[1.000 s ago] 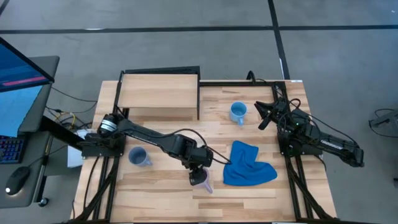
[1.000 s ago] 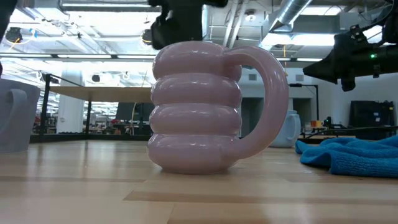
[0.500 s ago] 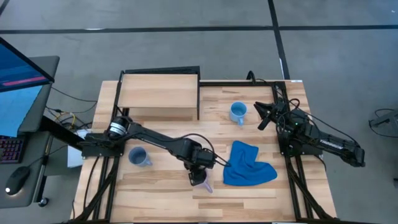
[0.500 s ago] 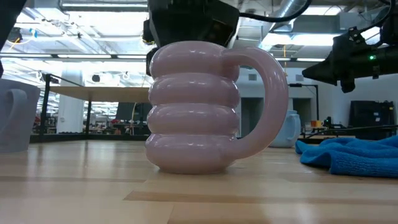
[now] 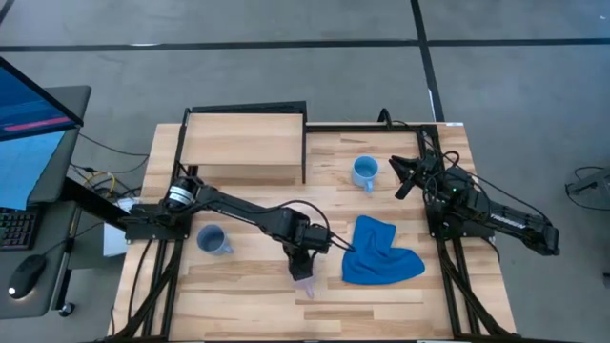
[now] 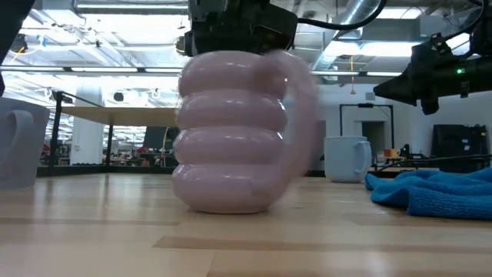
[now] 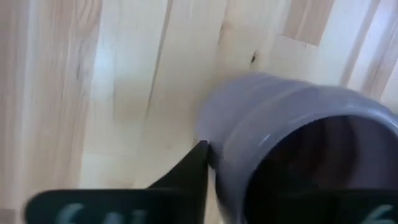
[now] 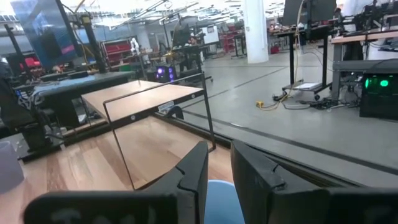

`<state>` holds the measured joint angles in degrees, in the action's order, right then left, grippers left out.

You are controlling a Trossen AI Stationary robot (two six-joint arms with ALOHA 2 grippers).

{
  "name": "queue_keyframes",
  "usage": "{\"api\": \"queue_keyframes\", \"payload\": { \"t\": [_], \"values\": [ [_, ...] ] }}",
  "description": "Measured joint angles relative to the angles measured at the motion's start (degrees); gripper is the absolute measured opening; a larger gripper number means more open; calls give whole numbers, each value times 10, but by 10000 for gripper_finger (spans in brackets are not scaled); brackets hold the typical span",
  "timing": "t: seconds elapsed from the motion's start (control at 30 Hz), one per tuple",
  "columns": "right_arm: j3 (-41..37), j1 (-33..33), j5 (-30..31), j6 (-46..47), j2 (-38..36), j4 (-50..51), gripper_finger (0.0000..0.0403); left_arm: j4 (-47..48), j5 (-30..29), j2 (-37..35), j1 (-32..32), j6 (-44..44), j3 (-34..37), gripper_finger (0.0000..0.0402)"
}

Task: Stack small to large cups/mugs on shelf
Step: Put the pink cup on the shelf

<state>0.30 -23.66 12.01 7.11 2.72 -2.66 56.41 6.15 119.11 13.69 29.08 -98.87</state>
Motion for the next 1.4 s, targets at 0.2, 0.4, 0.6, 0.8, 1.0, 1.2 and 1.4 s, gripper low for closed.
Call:
{"api": "queue_keyframes", "payload": {
  "t": [0.2,0.4,0.6,0.8,1.0,1.2,1.4],
  "values": [
    [0,0,0,0,0,0,93,0,-10,0,-1,-51,1,19],
    [0,0,0,0,0,0,93,1,-17,0,-4,-71,1,20],
    [0,0,0,0,0,-1,93,2,-12,0,-6,-85,1,18],
    [0,0,0,0,0,-1,93,2,-10,0,-9,-85,1,23],
    [0,0,0,0,0,-1,93,2,-10,0,-9,-85,1,27],
    [0,0,0,0,0,-1,93,1,-10,0,-9,-85,1,26],
    [0,0,0,0,0,-1,93,0,-10,0,-9,-84,0,38]
  ]
}}
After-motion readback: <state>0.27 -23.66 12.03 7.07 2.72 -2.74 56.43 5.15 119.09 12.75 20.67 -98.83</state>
